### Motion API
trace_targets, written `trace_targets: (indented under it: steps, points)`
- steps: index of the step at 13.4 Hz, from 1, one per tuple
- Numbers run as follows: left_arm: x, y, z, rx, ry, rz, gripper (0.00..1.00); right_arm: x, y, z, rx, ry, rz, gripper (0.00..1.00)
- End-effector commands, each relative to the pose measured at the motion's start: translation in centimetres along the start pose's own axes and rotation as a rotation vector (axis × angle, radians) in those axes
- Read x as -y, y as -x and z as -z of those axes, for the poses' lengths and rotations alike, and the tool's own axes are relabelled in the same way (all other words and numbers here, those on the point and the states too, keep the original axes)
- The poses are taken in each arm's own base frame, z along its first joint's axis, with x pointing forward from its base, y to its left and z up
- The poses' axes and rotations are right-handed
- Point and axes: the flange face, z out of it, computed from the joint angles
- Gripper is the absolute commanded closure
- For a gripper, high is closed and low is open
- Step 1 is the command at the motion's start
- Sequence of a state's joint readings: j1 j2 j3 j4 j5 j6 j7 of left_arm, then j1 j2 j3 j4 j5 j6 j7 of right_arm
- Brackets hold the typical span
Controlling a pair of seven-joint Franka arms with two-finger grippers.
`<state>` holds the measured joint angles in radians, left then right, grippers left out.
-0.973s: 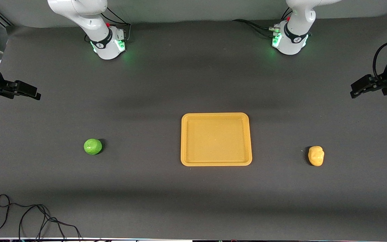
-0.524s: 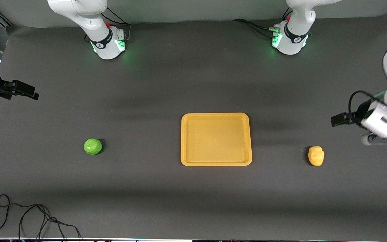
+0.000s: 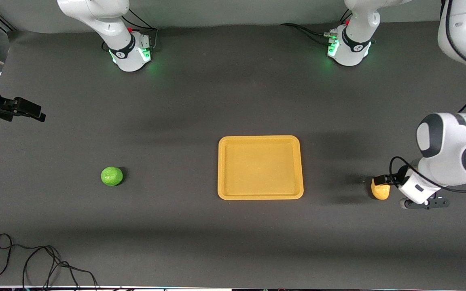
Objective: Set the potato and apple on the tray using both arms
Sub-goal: 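Lower the left gripper over the yellow potato, then close the left gripper on the yellow potato and lift it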
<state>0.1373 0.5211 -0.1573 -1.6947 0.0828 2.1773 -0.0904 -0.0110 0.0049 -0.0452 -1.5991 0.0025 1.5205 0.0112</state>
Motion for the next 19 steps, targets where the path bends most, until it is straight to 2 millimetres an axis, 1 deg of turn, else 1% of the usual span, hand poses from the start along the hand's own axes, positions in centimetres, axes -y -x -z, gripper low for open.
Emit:
trace_targets:
  steps: [1,3,6,8,9,10,12,13,14,15,16,18,19]
  points:
    - [0.4,0.1,-4.0,-0.029,-0.012,-0.026,0.0,-0.1,0.7,0.3,-0.021,0.013,0.026,0.0]
    - [0.5,0.2,-6.1,-0.011,-0.018,-0.035,0.0,0.0,0.7,0.2,-0.018,0.014,0.027,0.0]
    - [0.5,0.1,-8.4,-0.023,-0.05,-0.074,0.0,0.0,0.5,0.0,-0.017,0.014,0.027,0.0]
    - [1.2,0.1,-9.3,-0.025,-0.048,-0.067,0.01,0.0,0.5,0.1,-0.027,0.015,0.029,0.0]
    - [1.2,0.2,-9.5,-0.02,-0.048,-0.067,0.12,-0.1,0.5,0.1,-0.03,0.015,0.047,0.0]
    - [1.2,0.2,-9.6,-0.013,-0.049,-0.067,0.34,-0.2,0.4,0.1,-0.032,0.016,0.074,0.0]
    - [1.0,0.3,-9.1,-0.007,-0.051,-0.071,0.86,-0.1,0.4,0.1,-0.034,0.016,0.081,0.0]
    - [1.0,0.4,-8.8,0.013,-0.054,-0.071,1.0,-0.1,0.4,0.0,-0.032,0.016,0.081,0.0]
    - [0.8,0.5,-7.6,0.023,-0.059,-0.074,1.0,-0.1,0.4,0.0,-0.031,0.016,0.081,0.0]
    - [0.7,0.5,-5.7,0.023,-0.065,-0.074,1.0,-0.1,0.4,0.0,-0.032,0.016,0.081,0.0]
    - [0.2,0.8,-3.2,0.031,-0.058,-0.081,1.0,-0.1,0.4,0.0,-0.031,0.016,0.081,0.0]
    - [-3.8,1.9,3.2,0.055,0.035,-0.07,1.0,-0.1,0.4,0.0,-0.031,0.016,0.082,0.0]
    - [-5.7,2.5,5.8,0.075,0.06,-0.067,1.0,-0.1,0.4,0.0,-0.029,0.016,0.082,0.0]
